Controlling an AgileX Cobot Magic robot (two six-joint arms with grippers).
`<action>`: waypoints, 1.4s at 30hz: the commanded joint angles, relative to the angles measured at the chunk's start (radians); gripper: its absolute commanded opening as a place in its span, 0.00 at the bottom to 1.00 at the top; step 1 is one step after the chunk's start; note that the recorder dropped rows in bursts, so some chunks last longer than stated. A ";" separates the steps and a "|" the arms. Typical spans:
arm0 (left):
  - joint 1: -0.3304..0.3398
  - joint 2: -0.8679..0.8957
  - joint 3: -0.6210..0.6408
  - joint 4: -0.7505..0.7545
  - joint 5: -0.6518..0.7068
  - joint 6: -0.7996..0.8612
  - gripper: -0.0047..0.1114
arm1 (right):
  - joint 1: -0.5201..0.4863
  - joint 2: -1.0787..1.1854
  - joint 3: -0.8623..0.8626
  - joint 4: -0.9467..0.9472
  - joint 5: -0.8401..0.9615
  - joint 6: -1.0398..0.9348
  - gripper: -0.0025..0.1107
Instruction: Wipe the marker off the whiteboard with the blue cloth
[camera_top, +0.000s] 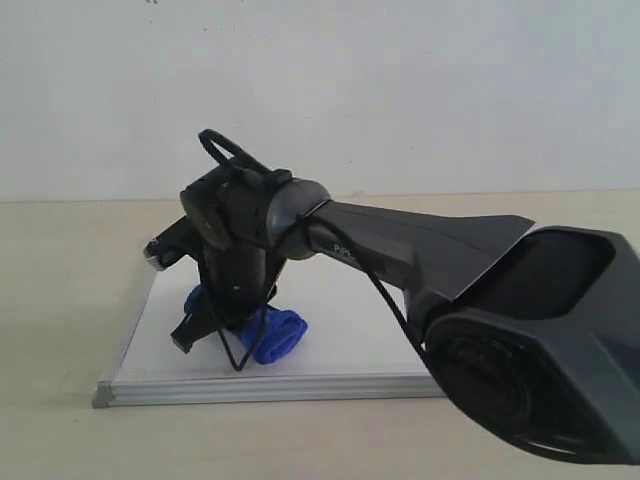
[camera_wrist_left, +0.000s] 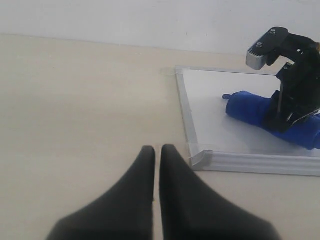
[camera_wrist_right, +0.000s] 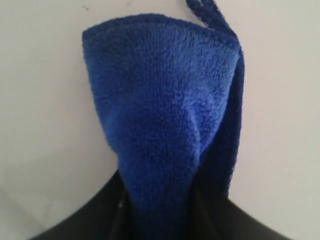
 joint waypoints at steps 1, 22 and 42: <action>-0.005 -0.002 -0.001 -0.009 -0.002 -0.008 0.07 | -0.062 0.020 0.015 -0.104 0.088 0.143 0.02; -0.005 -0.002 -0.001 -0.009 -0.002 -0.008 0.07 | -0.027 -0.135 0.015 -0.123 0.179 0.131 0.02; -0.005 -0.002 -0.001 -0.009 -0.002 -0.008 0.07 | -0.011 -0.412 0.480 -0.087 -0.037 0.144 0.02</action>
